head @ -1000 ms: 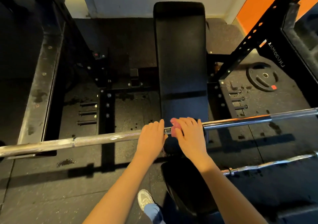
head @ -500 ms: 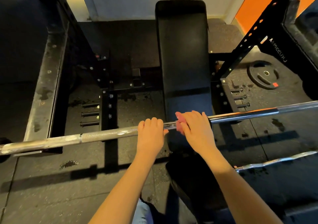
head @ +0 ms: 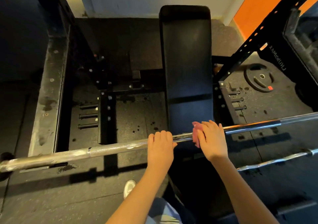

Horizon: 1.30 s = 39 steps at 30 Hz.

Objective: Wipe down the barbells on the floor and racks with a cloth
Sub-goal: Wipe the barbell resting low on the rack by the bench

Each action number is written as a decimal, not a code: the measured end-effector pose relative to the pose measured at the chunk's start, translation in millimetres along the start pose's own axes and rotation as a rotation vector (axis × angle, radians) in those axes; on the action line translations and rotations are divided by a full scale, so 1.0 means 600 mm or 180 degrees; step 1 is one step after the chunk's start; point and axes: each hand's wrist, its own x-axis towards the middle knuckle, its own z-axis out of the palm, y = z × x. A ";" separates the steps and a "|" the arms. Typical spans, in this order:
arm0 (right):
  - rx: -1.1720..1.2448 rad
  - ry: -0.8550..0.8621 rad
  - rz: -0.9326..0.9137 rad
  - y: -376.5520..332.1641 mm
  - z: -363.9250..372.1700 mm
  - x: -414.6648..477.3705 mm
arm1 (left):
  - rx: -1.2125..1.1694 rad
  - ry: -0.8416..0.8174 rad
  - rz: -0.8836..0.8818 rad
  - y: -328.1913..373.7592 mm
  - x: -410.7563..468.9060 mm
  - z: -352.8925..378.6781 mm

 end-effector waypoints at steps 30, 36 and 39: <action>0.0172 -0.0102 -0.1190 -0.092 0.016 -0.007 | 0.0634 -0.0996 -0.0983 -0.236 -0.084 -0.089; 0.0191 0.0209 -0.0902 -0.217 0.061 -0.054 | 0.0484 -0.1135 -0.0800 -0.261 -0.071 -0.081; 0.0215 0.0051 -0.1605 -0.193 0.046 -0.035 | 0.0423 -0.1386 -0.0820 -0.270 -0.055 -0.085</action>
